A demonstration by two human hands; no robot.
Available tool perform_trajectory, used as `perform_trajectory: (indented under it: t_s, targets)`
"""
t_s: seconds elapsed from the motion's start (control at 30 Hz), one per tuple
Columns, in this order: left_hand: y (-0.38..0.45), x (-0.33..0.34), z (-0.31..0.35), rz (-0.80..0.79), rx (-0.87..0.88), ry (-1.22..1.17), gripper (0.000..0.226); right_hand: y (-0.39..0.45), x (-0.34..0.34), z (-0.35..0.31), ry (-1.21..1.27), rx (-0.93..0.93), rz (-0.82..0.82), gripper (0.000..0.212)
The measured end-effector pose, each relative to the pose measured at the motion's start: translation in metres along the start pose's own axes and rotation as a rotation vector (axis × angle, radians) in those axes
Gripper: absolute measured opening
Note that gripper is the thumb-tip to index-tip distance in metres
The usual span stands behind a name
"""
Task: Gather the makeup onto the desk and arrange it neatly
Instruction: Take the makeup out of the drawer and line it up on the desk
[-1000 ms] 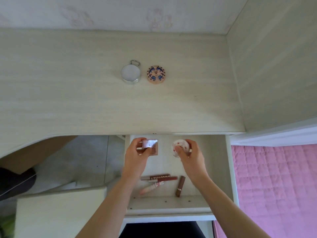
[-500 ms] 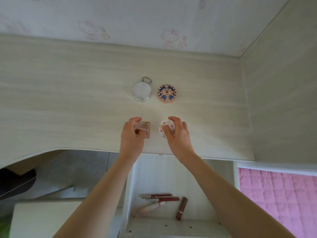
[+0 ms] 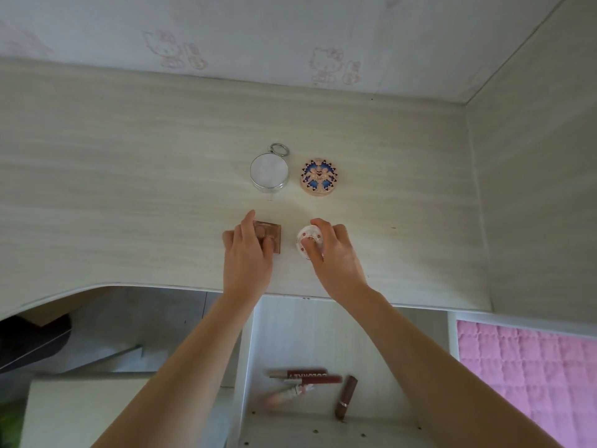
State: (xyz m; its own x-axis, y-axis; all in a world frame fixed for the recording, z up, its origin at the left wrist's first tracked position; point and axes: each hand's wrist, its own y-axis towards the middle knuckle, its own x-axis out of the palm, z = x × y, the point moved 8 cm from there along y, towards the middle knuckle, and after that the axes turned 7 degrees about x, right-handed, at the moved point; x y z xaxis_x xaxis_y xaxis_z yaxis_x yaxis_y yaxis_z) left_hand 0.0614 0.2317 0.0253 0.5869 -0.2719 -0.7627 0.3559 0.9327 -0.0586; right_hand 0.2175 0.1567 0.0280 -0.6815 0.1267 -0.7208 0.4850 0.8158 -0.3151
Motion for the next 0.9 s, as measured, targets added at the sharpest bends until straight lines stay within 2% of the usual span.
perform_trajectory:
  t_s: [0.13, 0.3, 0.5, 0.57, 0.63, 0.73, 0.9]
  targets:
    - [0.0, -0.002, 0.001, -0.001, 0.033, 0.114, 0.053, 0.002, -0.006, -0.004, -0.158, -0.033, 0.086, 0.044]
    - [-0.001, -0.001, 0.001, 0.015, 0.015, 0.203, 0.05, 0.007, -0.007, -0.001, -0.158, -0.058, 0.088, 0.041]
    - [-0.003, 0.001, 0.006, 0.043, 0.003, 0.199, 0.053, -0.005, -0.013, -0.013, -0.145, -0.139, 0.143, 0.051]
    - [-0.007, -0.001, 0.012, 0.051, 0.081, 0.168, 0.052, -0.015, -0.012, -0.021, -0.247, -0.244, 0.171, 0.051]
    - [-0.014, -0.001, 0.021, 0.029, 0.235, 0.18, 0.048, -0.024, -0.007, -0.024, -0.34, -0.318, 0.152, 0.052]
    - [-0.025, 0.002, 0.025, -0.025, 0.418, 0.219, 0.041, -0.03, -0.001, -0.019, -0.367, -0.338, 0.123, 0.054]
    - [-0.026, 0.005, 0.02, -0.062, 0.426, 0.242, 0.04, -0.025, 0.003, -0.014, -0.315, -0.337, 0.131, 0.058]
